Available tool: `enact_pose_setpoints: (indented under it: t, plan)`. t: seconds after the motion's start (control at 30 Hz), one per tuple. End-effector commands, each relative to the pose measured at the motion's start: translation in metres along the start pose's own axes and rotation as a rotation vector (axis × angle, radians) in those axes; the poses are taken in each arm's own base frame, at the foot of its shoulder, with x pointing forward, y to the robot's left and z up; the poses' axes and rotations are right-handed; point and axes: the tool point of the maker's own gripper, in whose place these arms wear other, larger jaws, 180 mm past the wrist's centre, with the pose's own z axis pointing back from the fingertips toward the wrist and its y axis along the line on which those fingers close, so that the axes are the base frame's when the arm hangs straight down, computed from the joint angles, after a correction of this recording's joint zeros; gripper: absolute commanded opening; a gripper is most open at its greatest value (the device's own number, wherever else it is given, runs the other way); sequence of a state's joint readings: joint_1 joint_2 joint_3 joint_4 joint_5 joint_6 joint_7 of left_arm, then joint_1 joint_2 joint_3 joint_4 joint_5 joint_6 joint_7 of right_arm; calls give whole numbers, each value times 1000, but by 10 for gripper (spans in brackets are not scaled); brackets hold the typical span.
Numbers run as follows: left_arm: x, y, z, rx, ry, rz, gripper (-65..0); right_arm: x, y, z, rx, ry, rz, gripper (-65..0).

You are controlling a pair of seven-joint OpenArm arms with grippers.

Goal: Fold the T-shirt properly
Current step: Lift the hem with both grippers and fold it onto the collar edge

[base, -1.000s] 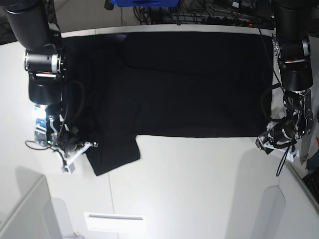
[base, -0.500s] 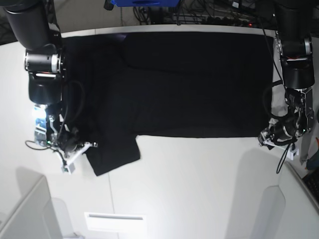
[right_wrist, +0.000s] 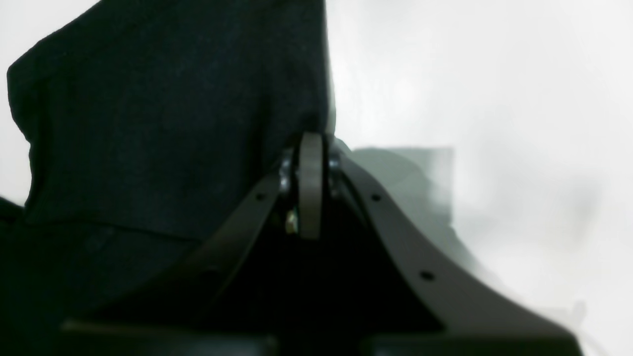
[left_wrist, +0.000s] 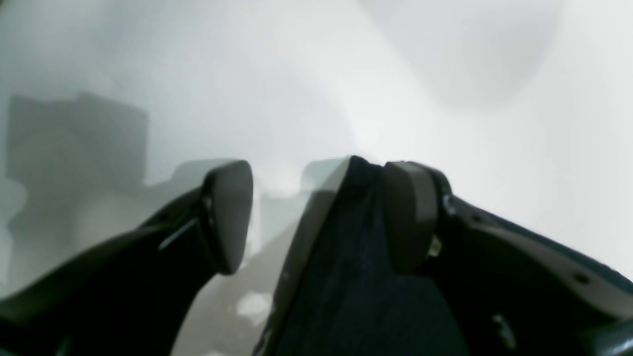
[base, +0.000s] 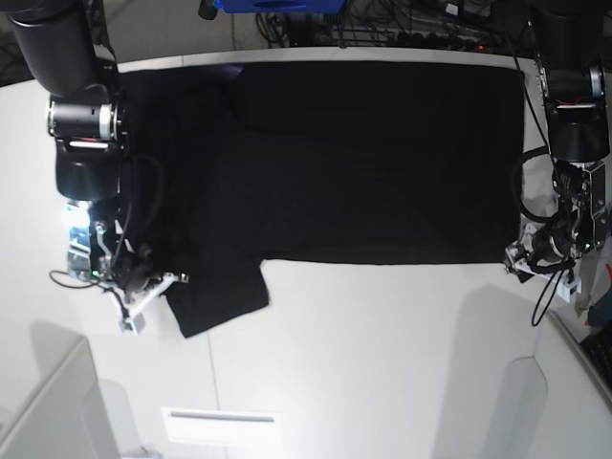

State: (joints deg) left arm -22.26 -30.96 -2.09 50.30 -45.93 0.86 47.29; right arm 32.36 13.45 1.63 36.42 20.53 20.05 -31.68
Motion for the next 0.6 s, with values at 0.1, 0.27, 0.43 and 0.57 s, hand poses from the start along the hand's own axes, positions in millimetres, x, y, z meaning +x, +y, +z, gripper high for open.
enact_pose_setpoints:
  t: [0.1, 0.27, 0.43, 0.57]
  plan:
    - [5, -9, 1, -19, -4, 2, -247, 20, -3, 7, -6, -32, 18, -650]
    - [0, -21, -3, -43, 3, 5, -248, 20, -2, 7, -6, -31, 20, -650]
    - [-4, -26, -6, -52, 12, 8, -273, 20, -3, 7, -7, -31, 20, -650]
    - [-7, -28, -7, -56, 16, 9, -500, 20, -3, 7, -6, -32, 21, -650]
